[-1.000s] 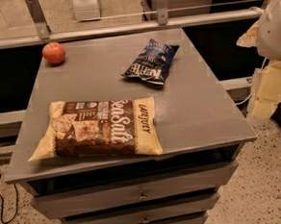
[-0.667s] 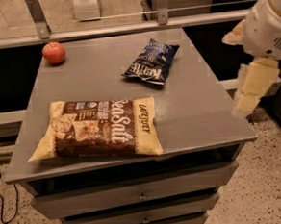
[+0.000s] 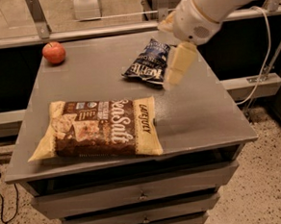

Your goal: Pick apple

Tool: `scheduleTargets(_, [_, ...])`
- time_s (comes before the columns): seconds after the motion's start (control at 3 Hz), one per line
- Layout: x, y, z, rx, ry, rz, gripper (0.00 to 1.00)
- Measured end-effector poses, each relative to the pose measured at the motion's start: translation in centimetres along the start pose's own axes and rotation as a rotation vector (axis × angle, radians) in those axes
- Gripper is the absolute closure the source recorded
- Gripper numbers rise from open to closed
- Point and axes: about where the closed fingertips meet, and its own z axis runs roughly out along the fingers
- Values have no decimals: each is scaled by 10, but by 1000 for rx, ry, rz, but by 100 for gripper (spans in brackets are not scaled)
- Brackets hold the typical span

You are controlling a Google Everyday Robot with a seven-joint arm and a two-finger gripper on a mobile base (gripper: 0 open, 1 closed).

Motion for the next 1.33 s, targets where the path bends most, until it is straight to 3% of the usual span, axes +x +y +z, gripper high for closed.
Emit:
scheduleTargets(0.33, [-73,-39,48,-1,-117,-37,0])
scheduleTargets(1.0, [-74,-39,50,-4,-134,-29,0])
scheduleTargets(1.33, [-92,-58,83,17,-185,-24,0])
